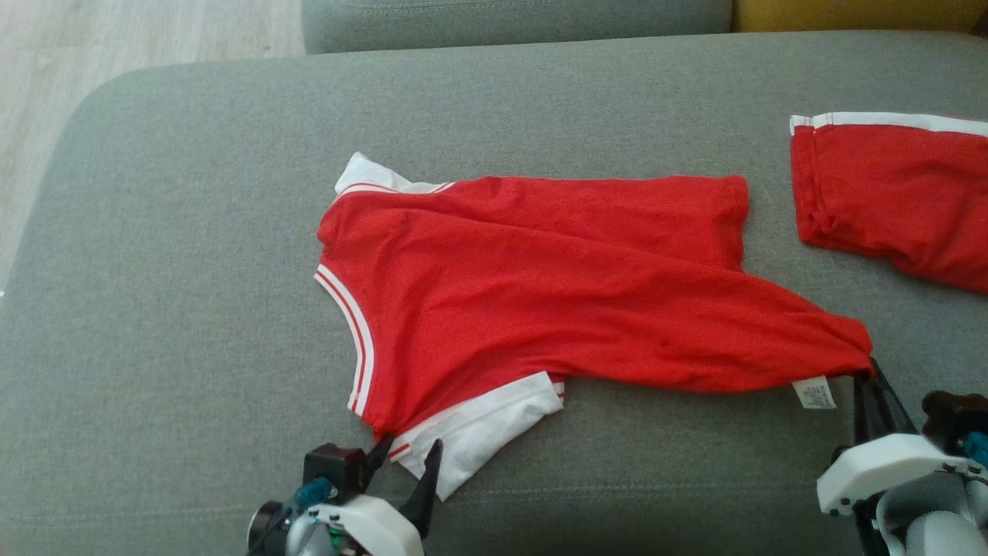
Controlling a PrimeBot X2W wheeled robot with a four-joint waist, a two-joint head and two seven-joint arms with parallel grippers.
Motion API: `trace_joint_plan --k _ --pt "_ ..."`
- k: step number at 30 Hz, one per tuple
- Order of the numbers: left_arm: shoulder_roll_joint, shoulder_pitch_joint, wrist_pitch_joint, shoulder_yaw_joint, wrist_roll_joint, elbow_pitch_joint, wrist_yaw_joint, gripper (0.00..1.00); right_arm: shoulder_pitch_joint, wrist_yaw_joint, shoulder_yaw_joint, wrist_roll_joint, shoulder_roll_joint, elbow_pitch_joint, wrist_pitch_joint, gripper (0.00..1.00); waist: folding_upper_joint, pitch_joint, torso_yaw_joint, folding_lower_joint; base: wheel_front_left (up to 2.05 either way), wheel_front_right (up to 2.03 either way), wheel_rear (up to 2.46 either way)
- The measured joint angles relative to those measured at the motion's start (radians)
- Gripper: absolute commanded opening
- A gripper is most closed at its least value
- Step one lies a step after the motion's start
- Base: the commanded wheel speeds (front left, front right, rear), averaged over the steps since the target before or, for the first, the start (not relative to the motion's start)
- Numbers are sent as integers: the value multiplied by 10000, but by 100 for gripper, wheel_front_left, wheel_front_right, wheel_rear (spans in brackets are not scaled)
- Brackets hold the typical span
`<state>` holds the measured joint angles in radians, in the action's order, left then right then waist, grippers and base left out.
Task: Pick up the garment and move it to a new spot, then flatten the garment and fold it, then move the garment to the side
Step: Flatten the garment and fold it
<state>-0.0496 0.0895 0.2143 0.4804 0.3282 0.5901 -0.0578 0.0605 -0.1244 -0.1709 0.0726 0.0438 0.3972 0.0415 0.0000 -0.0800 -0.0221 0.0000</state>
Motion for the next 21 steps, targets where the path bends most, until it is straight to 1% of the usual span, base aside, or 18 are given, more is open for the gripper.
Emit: trace_joint_plan --k 9,10,11,12,18,21 --pt "6 401 117 426 174 454 -2 100 -7 0 77 -90 0 -169 -132 0 0 -73 74 0 0 0 0" --pt "6 439 119 485 182 483 -8 83 -8 0 77 -90 0 -174 -132 0 0 -76 75 0 0 0 0" --pt "8 469 119 543 203 522 -8 29 -11 0 75 -90 0 -184 -140 0 0 -80 74 0 0 0 0" --pt "10 483 119 575 219 558 -10 0 -15 0 75 -90 0 -207 -144 0 0 -82 70 0 0 0 0" --pt "8 504 222 686 263 677 -35 0 -26 0 59 -102 0 -221 -219 0 0 -42 -3 0 0 0 0" --pt "-29 504 253 656 257 570 65 0 -38 0 59 -102 0 -221 -217 0 0 34 -72 0 0 0 0"
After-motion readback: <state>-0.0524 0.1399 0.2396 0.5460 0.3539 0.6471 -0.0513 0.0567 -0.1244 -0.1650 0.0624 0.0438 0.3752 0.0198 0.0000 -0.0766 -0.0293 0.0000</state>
